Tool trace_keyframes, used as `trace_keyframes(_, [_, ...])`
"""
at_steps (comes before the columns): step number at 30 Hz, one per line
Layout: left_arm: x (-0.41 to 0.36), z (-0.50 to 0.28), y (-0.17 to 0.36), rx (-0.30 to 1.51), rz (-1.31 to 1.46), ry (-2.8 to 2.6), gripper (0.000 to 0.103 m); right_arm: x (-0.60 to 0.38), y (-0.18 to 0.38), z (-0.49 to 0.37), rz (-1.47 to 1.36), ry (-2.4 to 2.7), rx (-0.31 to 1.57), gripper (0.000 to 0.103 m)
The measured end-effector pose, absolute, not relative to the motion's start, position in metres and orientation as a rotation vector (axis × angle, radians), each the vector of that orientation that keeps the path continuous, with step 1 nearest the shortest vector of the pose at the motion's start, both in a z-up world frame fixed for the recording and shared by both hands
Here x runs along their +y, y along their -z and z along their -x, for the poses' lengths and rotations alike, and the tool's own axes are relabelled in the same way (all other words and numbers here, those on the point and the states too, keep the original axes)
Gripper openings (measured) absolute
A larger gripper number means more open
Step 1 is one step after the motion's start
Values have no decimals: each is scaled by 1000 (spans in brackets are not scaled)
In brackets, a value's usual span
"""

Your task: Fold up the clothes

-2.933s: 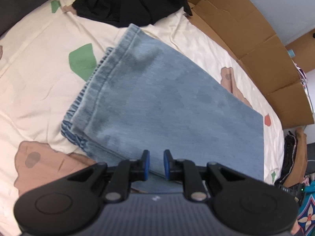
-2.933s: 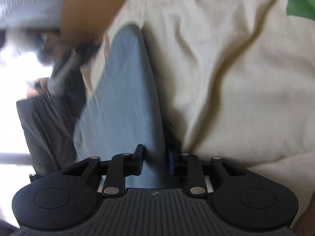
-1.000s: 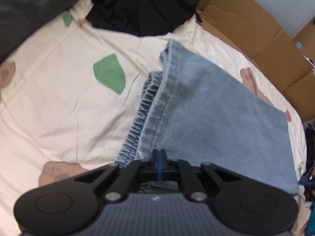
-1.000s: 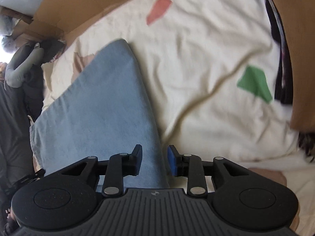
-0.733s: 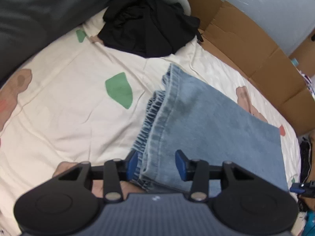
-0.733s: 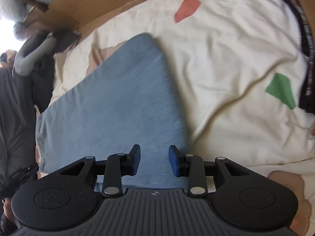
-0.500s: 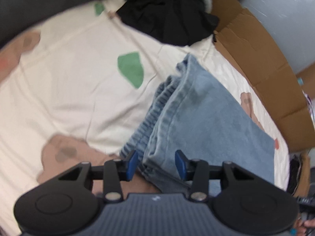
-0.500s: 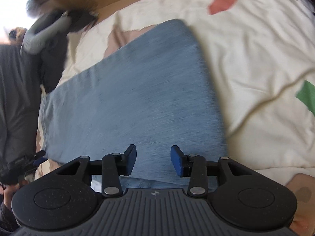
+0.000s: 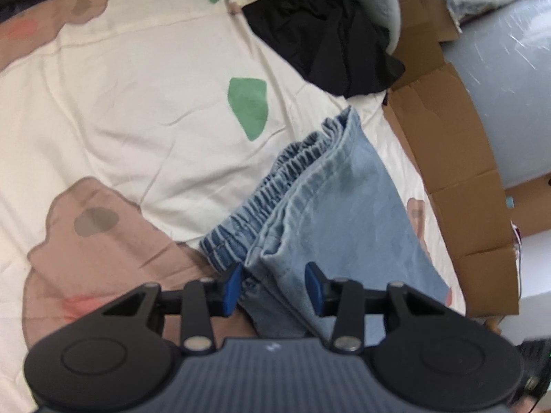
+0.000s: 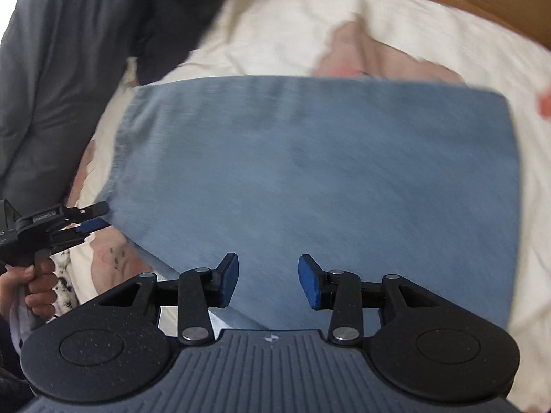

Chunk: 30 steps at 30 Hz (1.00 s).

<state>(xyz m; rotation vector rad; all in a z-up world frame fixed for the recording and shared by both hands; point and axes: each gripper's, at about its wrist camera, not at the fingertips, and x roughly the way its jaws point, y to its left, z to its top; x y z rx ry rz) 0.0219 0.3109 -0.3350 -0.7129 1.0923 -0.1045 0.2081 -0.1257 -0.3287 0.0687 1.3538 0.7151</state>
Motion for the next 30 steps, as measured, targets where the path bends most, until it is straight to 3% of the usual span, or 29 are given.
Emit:
trace_keyframes(5, [316, -16, 339, 1050, 815, 90, 38, -68, 321, -226, 53, -821, 1305, 47])
trace_keyframes(10, [322, -15, 348, 1009, 901, 74, 38, -11, 314, -244, 149, -906, 1219, 56])
trace_keyframes(13, [325, -16, 353, 1004, 940, 61, 38, 25, 314, -255, 207, -946, 1167, 56])
trace_keyframes(16, [327, -16, 354, 1006, 961, 44, 27, 59, 313, -266, 266, -988, 1103, 56])
trace_keyframes(30, [330, -13, 358, 1023, 982, 42, 24, 168, 329, -303, 535, -1116, 1060, 56])
